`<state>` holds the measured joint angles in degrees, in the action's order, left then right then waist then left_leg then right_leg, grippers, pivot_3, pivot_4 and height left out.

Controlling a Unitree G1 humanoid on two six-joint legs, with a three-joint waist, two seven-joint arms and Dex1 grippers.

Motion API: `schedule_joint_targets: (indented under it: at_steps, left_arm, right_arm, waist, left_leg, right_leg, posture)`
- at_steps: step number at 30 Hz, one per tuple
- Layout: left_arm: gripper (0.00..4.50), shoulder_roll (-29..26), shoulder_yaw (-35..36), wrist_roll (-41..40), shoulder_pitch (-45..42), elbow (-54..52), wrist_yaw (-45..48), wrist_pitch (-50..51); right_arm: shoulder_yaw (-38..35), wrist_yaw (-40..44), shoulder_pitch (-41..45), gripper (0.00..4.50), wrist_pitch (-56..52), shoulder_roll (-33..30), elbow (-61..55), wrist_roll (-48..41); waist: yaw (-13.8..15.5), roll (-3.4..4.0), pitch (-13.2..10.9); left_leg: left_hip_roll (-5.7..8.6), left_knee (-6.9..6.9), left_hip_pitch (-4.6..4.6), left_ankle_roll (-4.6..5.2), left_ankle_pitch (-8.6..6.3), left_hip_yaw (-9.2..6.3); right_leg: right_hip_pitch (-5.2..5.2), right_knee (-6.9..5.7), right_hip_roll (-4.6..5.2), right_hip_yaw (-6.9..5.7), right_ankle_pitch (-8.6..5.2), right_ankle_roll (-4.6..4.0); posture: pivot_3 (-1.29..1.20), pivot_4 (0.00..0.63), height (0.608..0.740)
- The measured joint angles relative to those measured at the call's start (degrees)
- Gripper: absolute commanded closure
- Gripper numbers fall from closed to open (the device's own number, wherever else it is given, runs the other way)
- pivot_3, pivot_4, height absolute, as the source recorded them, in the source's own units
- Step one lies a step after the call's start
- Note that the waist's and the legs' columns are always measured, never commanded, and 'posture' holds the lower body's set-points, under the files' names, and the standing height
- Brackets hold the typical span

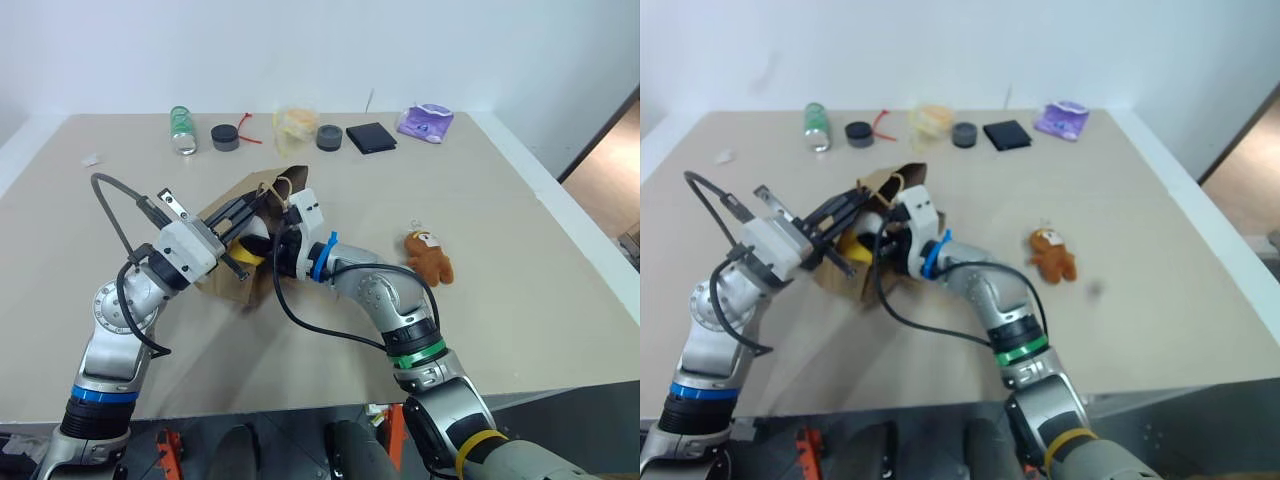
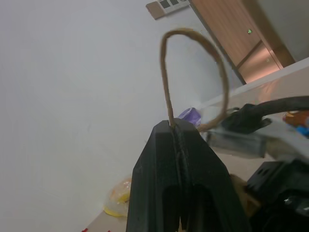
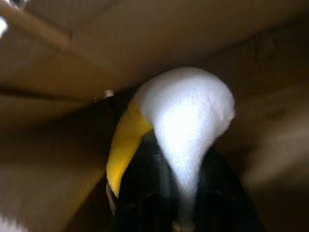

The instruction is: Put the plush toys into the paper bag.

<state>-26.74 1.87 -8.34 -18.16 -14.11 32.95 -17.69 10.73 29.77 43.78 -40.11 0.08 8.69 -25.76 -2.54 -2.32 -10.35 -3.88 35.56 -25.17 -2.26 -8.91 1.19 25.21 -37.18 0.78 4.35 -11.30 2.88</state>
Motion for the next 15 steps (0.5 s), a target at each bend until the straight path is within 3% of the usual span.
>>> schedule_joint_targets:
  at_steps: [5, 6, 15]
  left_arm:
    - [4.50, 0.2, 0.1, 0.1, -0.4, 0.2, 0.0, 0.0]
    - [4.50, 0.2, 0.1, 0.2, -0.4, 0.3, -0.1, 0.0]
    - [4.50, 0.3, 0.4, 0.4, -0.5, 2.0, -0.2, 0.0]
  right_arm:
    - [-0.5, 4.6, -3.2, 0.20, 0.9, -5.3, -6.2, -0.6]
    - [-1.5, 5.6, -4.1, 0.04, 0.8, -7.4, -7.6, -1.1]
    - [-12.6, 15.1, -9.3, 0.04, -2.6, -27.3, -16.6, -7.7]
  waist:
    - [0.0, 0.00, 0.0]
    - [0.0, 0.00, 0.0]
    - [-0.2, 0.02, 0.0]
  left_leg:
    - [0.02, -0.01, -0.05, -0.01, -0.01, 0.04]
    - [0.02, -0.02, -0.04, -0.01, -0.01, 0.04]
    - [0.02, -0.05, 0.06, -0.01, 0.00, 0.04]
  right_leg:
    - [0.00, 0.04, 0.08, 0.01, -0.05, 0.04]
    - [0.01, 0.04, 0.07, 0.01, -0.05, 0.03]
    - [0.00, 0.03, 0.06, 0.01, -0.06, -0.01]
  posture:
    - [0.00, 0.150, 0.740]
    - [0.00, 0.150, 0.740]
    - [0.00, 0.150, 0.740]
